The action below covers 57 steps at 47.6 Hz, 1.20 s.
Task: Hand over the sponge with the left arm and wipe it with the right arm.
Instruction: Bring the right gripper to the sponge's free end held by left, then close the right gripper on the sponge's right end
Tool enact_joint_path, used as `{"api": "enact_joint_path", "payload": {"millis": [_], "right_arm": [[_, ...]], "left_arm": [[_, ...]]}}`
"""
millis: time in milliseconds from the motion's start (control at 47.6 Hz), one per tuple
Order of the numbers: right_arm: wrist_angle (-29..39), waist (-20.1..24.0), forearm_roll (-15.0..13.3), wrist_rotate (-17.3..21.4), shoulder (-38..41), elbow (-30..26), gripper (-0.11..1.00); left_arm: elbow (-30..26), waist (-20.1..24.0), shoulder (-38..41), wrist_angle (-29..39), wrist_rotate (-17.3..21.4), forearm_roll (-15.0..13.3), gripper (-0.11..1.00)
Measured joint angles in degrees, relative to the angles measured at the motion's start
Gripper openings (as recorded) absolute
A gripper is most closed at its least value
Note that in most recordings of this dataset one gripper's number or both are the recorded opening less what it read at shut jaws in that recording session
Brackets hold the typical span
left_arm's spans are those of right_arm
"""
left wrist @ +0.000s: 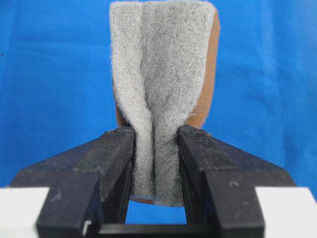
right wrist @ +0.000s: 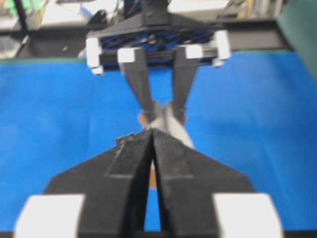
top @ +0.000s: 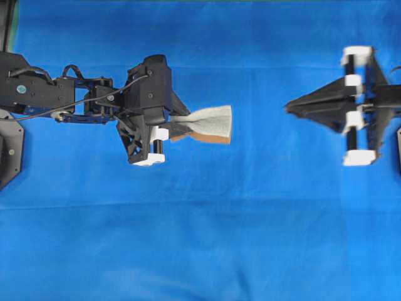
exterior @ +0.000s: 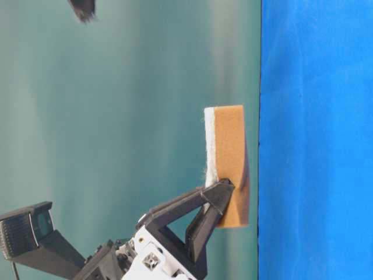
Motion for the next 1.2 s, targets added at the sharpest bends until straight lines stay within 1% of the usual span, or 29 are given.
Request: {"api": "enact_joint_path", "payload": {"millis": [42, 105, 147, 189, 420, 714, 1030, 1198], "right_arm": [[0.18, -0.09, 0.0, 0.0, 1.67, -1.05, 0.41], [0.35, -0.26, 0.0, 0.0, 4.57, -2.72, 0.59], [0.35, -0.26, 0.0, 0.0, 6.68, -3.78, 0.68], [0.44, -0.26, 0.0, 0.0, 8.35, -4.66, 0.72], [3.78, -1.41, 0.09, 0.0, 17.31, -10.9, 0.74], [7.29, -1.49, 0.0, 0.0, 26.81, -17.75, 0.74], [10.37, -1.85, 0.09, 0.26, 32.43, -20.3, 0.74], [11.07, -1.85, 0.18, 0.09, 33.13, -20.74, 0.74]], "left_arm": [[0.0, 0.0, 0.0, 0.0, 0.44, 0.0, 0.22], [0.0, 0.0, 0.0, 0.0, 0.7, 0.0, 0.22], [-0.09, 0.0, 0.0, 0.0, 0.97, 0.0, 0.22], [-0.09, 0.0, 0.0, 0.0, 1.14, 0.0, 0.22], [0.0, 0.0, 0.0, 0.0, 1.41, 0.0, 0.22], [0.0, 0.0, 0.0, 0.0, 1.41, 0.0, 0.22], [0.0, 0.0, 0.0, 0.0, 3.08, 0.09, 0.22], [0.0, 0.0, 0.0, 0.0, 3.34, 0.09, 0.22]]}}
